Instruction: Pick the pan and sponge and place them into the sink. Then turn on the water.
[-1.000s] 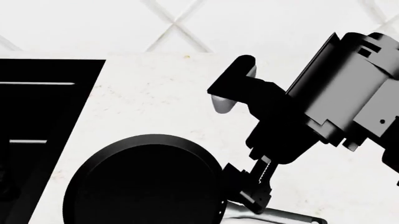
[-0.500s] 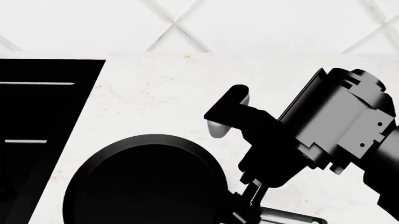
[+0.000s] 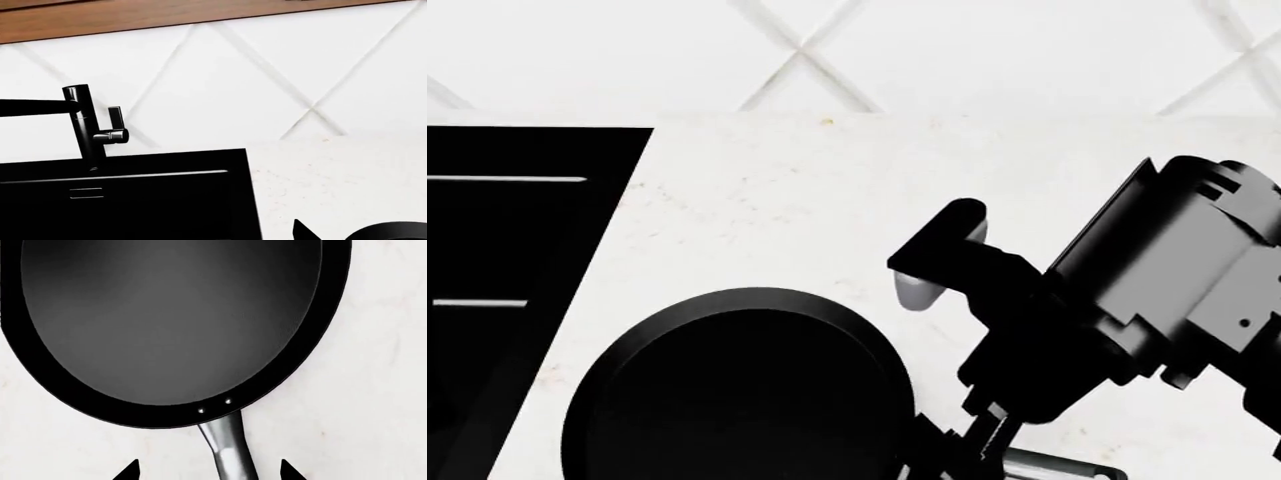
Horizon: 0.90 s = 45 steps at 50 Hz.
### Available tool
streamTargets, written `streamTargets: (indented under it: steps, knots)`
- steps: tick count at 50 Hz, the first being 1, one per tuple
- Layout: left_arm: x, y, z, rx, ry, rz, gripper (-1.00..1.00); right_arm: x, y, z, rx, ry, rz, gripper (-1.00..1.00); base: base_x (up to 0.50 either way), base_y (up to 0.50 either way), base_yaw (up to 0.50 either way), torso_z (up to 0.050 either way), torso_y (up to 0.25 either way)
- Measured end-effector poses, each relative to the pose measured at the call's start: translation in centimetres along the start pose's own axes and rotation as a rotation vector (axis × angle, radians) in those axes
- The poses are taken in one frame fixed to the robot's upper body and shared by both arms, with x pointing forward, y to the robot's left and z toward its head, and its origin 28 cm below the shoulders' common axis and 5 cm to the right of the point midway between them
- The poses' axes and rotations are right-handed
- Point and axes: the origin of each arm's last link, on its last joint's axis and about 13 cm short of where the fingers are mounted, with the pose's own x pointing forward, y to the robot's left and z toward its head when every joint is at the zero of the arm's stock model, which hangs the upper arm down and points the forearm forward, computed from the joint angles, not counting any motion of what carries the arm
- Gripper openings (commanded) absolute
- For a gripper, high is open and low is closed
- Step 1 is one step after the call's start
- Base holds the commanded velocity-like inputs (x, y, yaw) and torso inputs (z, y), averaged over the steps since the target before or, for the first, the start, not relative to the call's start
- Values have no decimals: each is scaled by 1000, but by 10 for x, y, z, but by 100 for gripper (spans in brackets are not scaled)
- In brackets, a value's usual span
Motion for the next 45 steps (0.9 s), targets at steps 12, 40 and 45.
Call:
streamTargets:
  steps: [12,40,45]
  knots:
    - [0,-2,-1,0,1,-1,100,1,-4,-1,3,9,-19,100,0,0,0,0,0]
    - [0,-2,-3,-3,4,6,100,19,-7,-8,27,28,4,100,0,0,0,0,0]
    - [0,-2,-3,-3,5,7,100,19,-8,-9,33,22,3,100,0,0,0,0,0]
